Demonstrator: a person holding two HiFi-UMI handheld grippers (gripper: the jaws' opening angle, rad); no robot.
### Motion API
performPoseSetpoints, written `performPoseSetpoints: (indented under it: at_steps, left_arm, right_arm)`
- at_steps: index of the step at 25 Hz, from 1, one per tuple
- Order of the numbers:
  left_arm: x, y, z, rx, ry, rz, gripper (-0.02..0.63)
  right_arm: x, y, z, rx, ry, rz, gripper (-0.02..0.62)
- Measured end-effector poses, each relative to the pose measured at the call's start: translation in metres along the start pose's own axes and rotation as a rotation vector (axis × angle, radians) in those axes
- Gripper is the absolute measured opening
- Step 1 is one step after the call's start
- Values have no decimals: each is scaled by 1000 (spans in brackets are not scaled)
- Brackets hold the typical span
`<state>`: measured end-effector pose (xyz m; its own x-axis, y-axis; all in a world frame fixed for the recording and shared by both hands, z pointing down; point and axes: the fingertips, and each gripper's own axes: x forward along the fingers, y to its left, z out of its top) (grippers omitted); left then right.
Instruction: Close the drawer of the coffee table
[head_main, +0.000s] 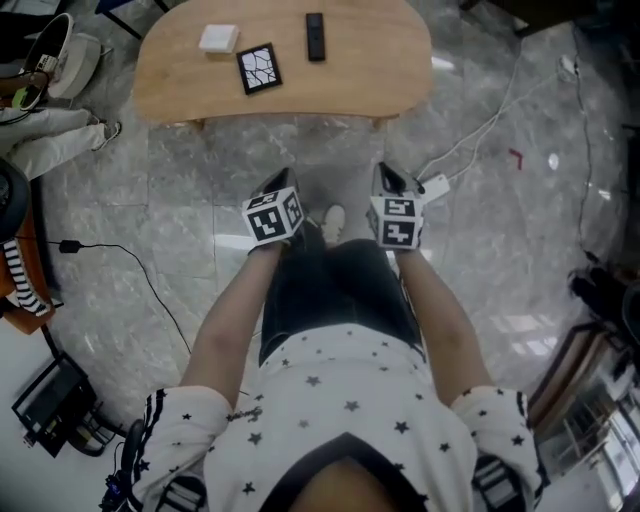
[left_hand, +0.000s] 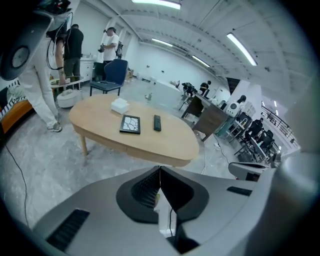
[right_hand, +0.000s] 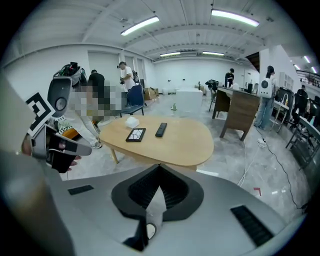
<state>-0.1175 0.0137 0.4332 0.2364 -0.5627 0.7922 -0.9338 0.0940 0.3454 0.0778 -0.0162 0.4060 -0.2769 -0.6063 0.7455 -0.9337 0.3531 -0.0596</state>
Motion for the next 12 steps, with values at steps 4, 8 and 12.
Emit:
performPoseSetpoints:
  at_steps: [4,8,12]
  left_arm:
    - [-26,-17,-3,4,1,-24,11]
    - [-46,-29,-2,16,-4,-35,11]
    - [-68,-38,1,32,-10,-58,11]
  right_arm:
    - [-28,11,5,-7,10,47,9]
    - [-46,16,18,-13,-8,75,10]
    - [-63,22,29,-3,-32,93,9]
